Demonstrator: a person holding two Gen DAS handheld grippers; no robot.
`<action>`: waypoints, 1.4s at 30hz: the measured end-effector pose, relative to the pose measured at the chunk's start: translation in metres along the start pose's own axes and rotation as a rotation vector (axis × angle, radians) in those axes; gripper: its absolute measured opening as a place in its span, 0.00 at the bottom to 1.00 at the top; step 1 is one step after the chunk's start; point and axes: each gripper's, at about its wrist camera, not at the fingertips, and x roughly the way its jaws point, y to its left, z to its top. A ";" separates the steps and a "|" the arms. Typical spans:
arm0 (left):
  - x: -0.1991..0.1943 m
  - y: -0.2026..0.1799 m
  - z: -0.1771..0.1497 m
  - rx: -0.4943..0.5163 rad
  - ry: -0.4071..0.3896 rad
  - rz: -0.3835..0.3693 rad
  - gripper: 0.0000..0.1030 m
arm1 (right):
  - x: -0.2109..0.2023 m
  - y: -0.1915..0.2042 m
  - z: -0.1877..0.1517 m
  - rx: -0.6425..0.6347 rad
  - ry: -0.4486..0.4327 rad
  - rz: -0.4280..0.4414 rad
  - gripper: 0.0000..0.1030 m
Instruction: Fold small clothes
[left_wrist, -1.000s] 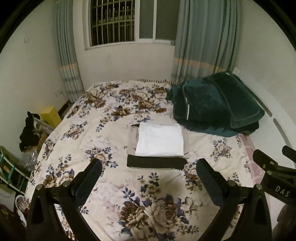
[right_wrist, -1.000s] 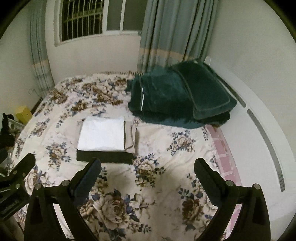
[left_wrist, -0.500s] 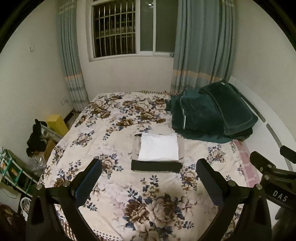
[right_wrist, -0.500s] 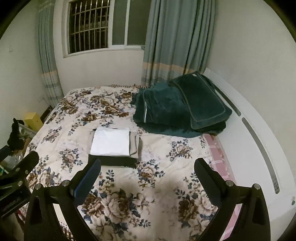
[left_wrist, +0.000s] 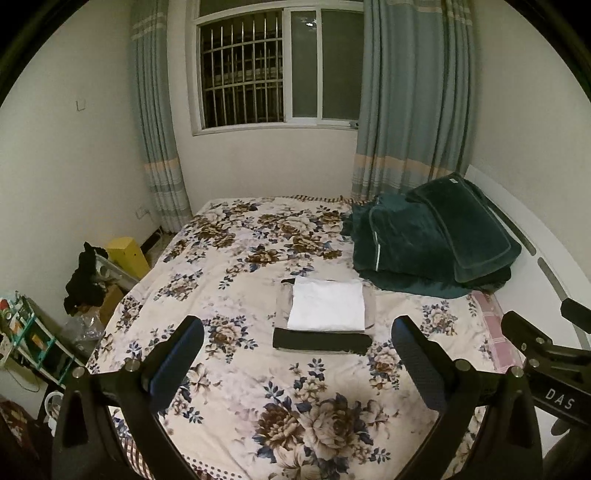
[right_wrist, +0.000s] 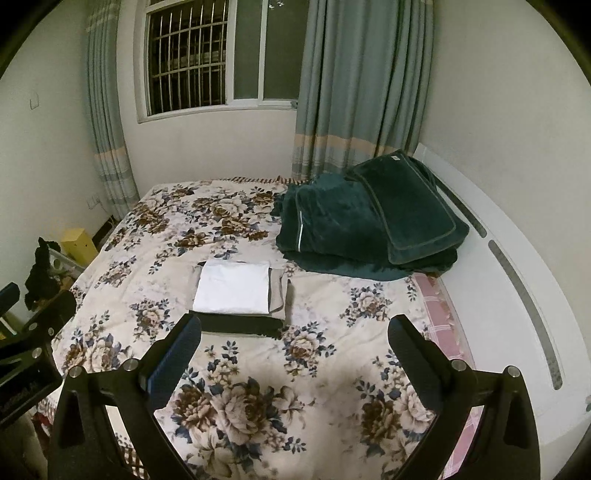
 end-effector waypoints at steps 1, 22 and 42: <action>0.000 -0.001 -0.001 0.000 0.002 0.001 1.00 | -0.002 -0.001 -0.001 -0.003 0.001 -0.001 1.00; -0.005 0.001 -0.005 0.004 0.000 0.003 1.00 | 0.000 0.000 0.000 -0.013 0.000 0.015 1.00; -0.006 0.000 -0.004 0.002 0.002 -0.004 1.00 | 0.002 0.010 0.000 -0.015 -0.005 0.023 1.00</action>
